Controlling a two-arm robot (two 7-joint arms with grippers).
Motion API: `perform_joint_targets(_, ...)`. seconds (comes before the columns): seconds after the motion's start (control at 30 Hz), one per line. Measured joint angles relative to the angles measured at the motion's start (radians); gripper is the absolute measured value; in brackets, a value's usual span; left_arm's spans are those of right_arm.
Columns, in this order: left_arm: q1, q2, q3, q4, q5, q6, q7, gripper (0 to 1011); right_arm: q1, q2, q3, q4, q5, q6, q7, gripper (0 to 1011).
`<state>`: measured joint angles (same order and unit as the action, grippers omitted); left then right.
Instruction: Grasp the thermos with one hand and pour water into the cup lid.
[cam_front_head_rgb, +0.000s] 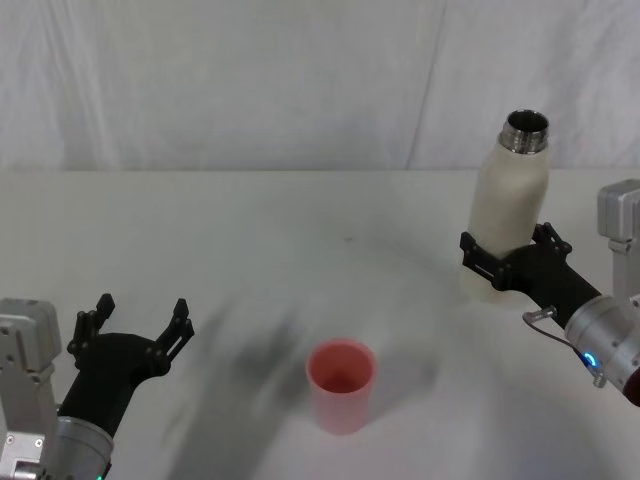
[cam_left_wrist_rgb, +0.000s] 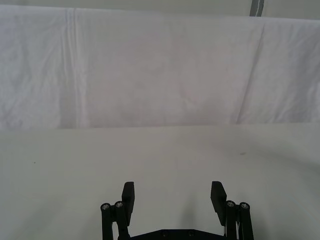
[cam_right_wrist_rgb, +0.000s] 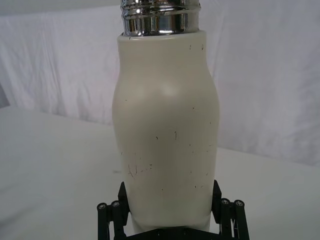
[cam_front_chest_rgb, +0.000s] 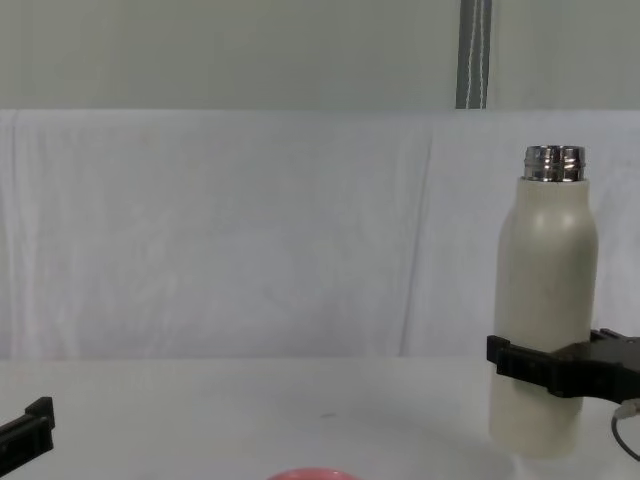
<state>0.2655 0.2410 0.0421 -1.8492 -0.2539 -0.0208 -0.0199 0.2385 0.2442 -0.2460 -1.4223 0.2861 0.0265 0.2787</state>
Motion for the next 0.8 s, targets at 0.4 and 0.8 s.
perform_joint_targets(0.4, 0.0, 0.0, 0.0, 0.0, 0.0, 0.0, 0.0, 1001, 0.044, -0.024, -0.009, 0.066, 0.002, -0.022, 0.01, 951)
perform_joint_targets(0.8, 0.0, 0.0, 0.0, 0.0, 0.0, 0.0, 0.0, 1001, 0.066, -0.038, -0.008, 0.129, 0.011, -0.03, 0.014, 951)
